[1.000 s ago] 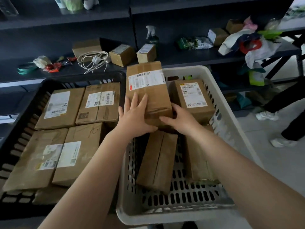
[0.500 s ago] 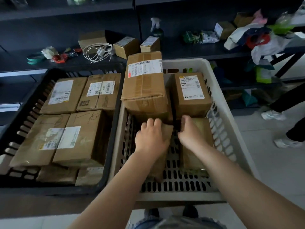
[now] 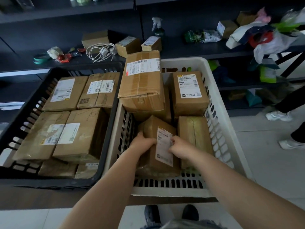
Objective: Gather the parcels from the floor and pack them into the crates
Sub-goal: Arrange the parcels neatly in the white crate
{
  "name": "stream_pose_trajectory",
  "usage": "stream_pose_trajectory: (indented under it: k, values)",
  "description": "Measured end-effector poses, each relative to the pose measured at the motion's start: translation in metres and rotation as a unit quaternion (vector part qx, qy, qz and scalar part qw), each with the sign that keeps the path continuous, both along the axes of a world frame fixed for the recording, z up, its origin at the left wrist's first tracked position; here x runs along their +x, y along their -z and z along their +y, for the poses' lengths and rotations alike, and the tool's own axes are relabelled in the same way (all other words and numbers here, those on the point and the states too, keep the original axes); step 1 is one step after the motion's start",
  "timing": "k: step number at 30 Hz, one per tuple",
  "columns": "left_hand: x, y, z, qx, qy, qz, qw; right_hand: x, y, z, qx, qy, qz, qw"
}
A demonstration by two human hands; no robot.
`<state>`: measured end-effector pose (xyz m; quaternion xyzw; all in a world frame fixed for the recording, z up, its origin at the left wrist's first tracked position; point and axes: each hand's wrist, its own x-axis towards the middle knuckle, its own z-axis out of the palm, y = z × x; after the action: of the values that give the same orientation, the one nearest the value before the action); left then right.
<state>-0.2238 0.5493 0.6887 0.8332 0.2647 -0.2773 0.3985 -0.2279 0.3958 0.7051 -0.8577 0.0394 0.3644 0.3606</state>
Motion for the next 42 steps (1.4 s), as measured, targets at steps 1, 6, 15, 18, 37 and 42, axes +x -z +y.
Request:
stream_pose_trajectory:
  k: [1, 6, 15, 18, 37, 42]
  values:
    - [-0.001, -0.001, 0.003, 0.009, -0.007, 0.003, 1.000, 0.000, 0.000, 0.002, 0.010, -0.002, 0.013, 1.000]
    - [-0.013, 0.011, 0.009, 0.237, 0.149, 0.088, 0.956, -0.006, 0.008, 0.020, -0.034, -0.102, 0.032, 0.994]
    - [-0.005, 0.005, -0.013, 0.342, 0.295, 0.037, 0.891, -0.004, 0.008, 0.011, -0.001, -0.043, -0.073, 0.996]
    - [-0.005, 0.000, -0.034, 0.247, 0.289, -0.014, 0.925, 0.002, -0.009, -0.010, -0.078, -0.022, -0.172, 0.982]
    - [-0.003, -0.002, -0.088, 0.071, 0.245, -0.065, 0.965, -0.003, -0.011, -0.047, -0.069, 0.087, -0.119, 0.987]
    - [0.003, 0.002, -0.102, 0.109, 0.200, -0.014, 0.974, 0.000, -0.012, -0.058, 0.024, 0.166, -0.083, 0.982]
